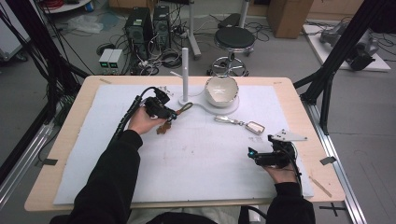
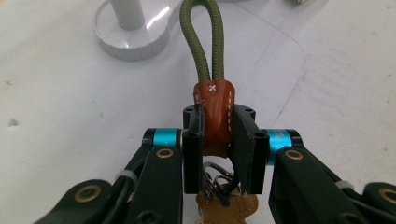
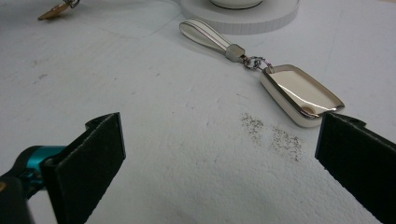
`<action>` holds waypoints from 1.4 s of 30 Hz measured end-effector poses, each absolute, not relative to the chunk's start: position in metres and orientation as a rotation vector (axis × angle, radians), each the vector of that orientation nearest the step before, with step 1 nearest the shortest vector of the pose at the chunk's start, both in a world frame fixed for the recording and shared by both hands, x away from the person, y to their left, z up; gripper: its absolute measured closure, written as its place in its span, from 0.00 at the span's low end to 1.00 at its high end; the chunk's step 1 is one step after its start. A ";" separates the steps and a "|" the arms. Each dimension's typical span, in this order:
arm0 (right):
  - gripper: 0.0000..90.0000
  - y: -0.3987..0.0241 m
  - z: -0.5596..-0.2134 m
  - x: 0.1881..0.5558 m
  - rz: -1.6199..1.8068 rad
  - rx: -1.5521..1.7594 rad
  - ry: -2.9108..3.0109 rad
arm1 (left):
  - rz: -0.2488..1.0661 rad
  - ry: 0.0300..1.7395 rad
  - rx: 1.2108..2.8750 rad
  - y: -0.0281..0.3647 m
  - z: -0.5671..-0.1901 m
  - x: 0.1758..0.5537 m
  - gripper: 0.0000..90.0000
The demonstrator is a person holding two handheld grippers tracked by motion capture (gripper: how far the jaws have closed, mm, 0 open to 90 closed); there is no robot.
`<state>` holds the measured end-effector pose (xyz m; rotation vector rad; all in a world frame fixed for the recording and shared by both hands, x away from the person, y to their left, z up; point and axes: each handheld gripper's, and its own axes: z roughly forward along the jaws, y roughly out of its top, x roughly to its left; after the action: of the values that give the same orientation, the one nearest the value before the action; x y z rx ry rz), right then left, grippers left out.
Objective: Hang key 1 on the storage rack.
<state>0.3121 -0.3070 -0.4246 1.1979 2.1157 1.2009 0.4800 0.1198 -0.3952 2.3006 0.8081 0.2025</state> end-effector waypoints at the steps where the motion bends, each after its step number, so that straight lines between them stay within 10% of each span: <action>1: 0.01 -0.307 -0.425 0.312 1.199 1.198 2.118 | 0.207 0.811 2.294 0.122 -0.393 0.480 0.83; 42: 0.01 -0.310 -0.423 0.312 1.199 1.218 2.095 | 0.305 0.883 2.090 0.196 -0.309 0.486 0.83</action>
<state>0.3125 -0.3103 -0.4235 1.2176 2.0948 1.1991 0.4865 0.1956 -0.3088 2.0904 0.8828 0.3051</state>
